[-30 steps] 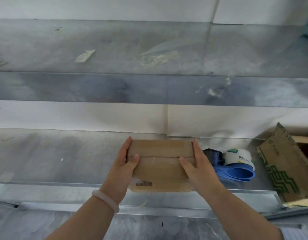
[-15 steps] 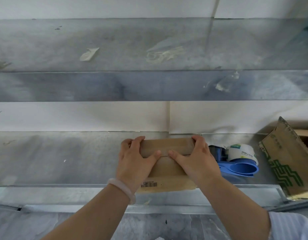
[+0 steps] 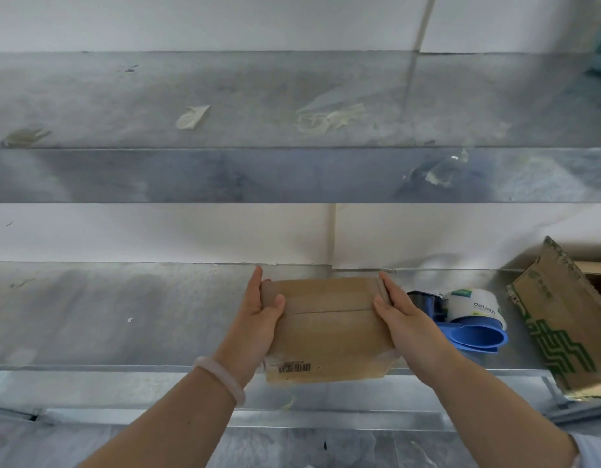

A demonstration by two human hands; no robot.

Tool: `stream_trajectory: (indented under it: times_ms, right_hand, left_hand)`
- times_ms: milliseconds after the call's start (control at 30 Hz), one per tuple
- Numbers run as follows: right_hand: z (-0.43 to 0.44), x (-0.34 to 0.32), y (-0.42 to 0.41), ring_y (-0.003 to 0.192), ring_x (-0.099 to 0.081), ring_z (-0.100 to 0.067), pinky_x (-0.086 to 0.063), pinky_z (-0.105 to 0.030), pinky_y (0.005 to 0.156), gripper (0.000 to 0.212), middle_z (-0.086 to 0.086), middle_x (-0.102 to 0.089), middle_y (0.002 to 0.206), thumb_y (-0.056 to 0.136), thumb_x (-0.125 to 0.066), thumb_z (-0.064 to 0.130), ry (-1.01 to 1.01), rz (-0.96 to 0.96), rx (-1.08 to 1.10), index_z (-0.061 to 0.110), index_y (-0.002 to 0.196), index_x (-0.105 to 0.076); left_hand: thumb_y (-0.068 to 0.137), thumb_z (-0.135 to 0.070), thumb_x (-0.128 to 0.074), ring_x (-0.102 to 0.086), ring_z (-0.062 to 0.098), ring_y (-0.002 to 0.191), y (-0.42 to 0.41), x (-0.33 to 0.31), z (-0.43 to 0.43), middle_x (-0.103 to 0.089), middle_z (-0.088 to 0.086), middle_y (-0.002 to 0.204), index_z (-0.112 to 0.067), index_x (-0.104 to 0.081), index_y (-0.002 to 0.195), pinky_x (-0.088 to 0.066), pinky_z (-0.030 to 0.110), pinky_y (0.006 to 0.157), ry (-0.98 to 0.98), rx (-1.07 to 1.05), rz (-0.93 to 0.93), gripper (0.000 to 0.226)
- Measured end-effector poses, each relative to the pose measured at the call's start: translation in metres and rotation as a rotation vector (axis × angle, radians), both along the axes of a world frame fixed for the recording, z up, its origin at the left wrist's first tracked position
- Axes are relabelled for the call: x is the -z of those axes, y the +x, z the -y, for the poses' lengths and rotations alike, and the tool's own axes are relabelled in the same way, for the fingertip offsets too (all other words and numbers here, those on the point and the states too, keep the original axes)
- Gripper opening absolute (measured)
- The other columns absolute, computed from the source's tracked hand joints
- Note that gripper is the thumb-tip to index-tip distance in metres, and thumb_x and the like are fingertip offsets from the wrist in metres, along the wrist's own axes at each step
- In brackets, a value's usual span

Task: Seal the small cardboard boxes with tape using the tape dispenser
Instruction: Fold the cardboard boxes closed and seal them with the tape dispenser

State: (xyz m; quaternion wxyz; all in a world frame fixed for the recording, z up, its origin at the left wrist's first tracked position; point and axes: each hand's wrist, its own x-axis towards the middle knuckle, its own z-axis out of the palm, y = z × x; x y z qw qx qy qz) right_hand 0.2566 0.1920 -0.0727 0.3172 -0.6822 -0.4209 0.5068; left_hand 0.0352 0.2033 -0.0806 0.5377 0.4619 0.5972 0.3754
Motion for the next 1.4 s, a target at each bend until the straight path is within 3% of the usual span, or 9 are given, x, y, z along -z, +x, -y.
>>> stream_trajectory:
  times_ms: [133, 200, 333, 500, 600, 767, 900, 1233, 1400]
  right_hand:
    - [0.0, -0.001, -0.002, 0.111, -0.04, -0.009, -0.032, -0.026, 0.092, 0.051, 0.008, -0.04, 0.145, 0.101, -0.042, 0.04, 0.019, 0.041, -0.009, 0.046, 0.149, -0.024]
    - [0.005, 0.0, -0.004, 0.109, -0.041, -0.011, -0.033, -0.026, 0.091, 0.051, 0.005, -0.042, 0.145, 0.101, -0.042, 0.04, 0.058, 0.077, 0.0, 0.043, 0.149, -0.025]
    - [0.01, 0.004, -0.001, 0.124, -0.045, -0.019, -0.036, -0.031, 0.098, 0.052, 0.003, -0.042, 0.147, 0.101, -0.044, 0.038, 0.109, 0.109, 0.03, 0.039, 0.15, -0.026]
    - [0.009, 0.0, 0.003, 0.131, -0.041, -0.019, -0.035, -0.033, 0.105, 0.053, 0.005, -0.037, 0.151, 0.1, -0.046, 0.04, 0.104, 0.077, -0.076, 0.041, 0.149, -0.026]
    - [0.009, -0.003, 0.004, 0.135, -0.038, -0.02, -0.033, -0.037, 0.109, 0.056, 0.006, -0.033, 0.152, 0.1, -0.047, 0.038, 0.116, 0.059, -0.109, 0.041, 0.15, -0.023]
    - [0.004, -0.014, -0.001, 0.123, -0.041, -0.007, -0.036, -0.031, 0.104, 0.063, 0.017, -0.037, 0.145, 0.096, -0.054, 0.037, 0.191, -0.012, -0.235, 0.044, 0.149, -0.022]
    - [0.001, -0.021, -0.02, 0.12, -0.046, -0.001, -0.039, -0.038, 0.108, 0.058, 0.025, -0.043, 0.138, 0.092, -0.058, 0.041, 0.239, -0.058, -0.409, 0.053, 0.142, -0.03]
    - [0.022, -0.028, -0.153, 0.127, -0.041, 0.004, -0.036, -0.027, 0.107, 0.058, 0.022, -0.043, 0.139, 0.087, -0.067, 0.036, 0.467, -0.01, -0.685, 0.049, 0.137, -0.04]
    - [0.031, -0.024, -0.256, 0.127, -0.04, 0.002, -0.038, -0.032, 0.109, 0.06, 0.03, -0.04, 0.132, 0.085, -0.068, 0.039, 0.532, -0.005, -0.721, 0.052, 0.135, -0.039]
  left_hand:
    - [0.096, -0.035, -0.054, -0.057, 0.008, 0.104, -0.002, 0.0, 0.002, -0.042, -0.01, 0.137, -0.036, -0.014, 0.152, -0.05, 0.016, 0.07, -0.128, -0.048, 0.123, 0.068]
    - [0.093, -0.036, -0.058, -0.058, 0.009, 0.105, -0.004, 0.003, 0.009, -0.05, -0.005, 0.132, -0.033, -0.028, 0.147, -0.049, 0.012, 0.064, -0.046, -0.13, -0.005, 0.062]
    - [0.089, -0.038, -0.063, -0.055, 0.009, 0.115, -0.005, 0.008, 0.027, -0.053, -0.013, 0.127, -0.042, -0.036, 0.137, -0.049, 0.023, 0.087, 0.07, -0.146, -0.106, 0.056]
    - [0.08, -0.039, -0.075, -0.064, 0.007, 0.103, 0.004, 0.01, 0.045, -0.063, -0.011, 0.117, -0.039, -0.043, 0.13, -0.055, 0.022, 0.081, -0.022, -0.165, 0.072, 0.06]
    - [0.082, -0.035, -0.073, -0.068, 0.008, 0.09, 0.011, 0.007, 0.051, -0.072, -0.006, 0.104, -0.026, -0.063, 0.118, -0.056, 0.024, 0.078, -0.066, -0.266, 0.056, 0.038]
    - [0.086, -0.029, -0.069, -0.066, 0.003, 0.088, 0.011, -0.012, 0.076, -0.072, -0.014, 0.094, -0.039, -0.064, 0.105, -0.048, 0.012, 0.067, 0.027, -0.472, 0.017, 0.022]
    - [0.085, -0.03, -0.07, -0.066, 0.015, 0.096, -0.012, -0.02, 0.097, -0.072, -0.005, 0.102, -0.034, -0.066, 0.106, -0.054, 0.033, 0.084, 0.045, -0.683, 0.073, 0.022]
    - [0.087, -0.032, -0.067, -0.06, 0.01, 0.096, -0.136, -0.032, 0.151, -0.064, -0.008, 0.108, -0.031, -0.056, 0.121, -0.048, 0.03, 0.08, 0.13, -0.92, 0.001, 0.036]
    - [0.089, -0.029, -0.066, -0.061, 0.012, 0.092, -0.227, -0.032, 0.171, -0.065, -0.006, 0.101, -0.034, -0.059, 0.104, -0.048, 0.03, 0.074, 0.121, -0.939, -0.004, 0.017]
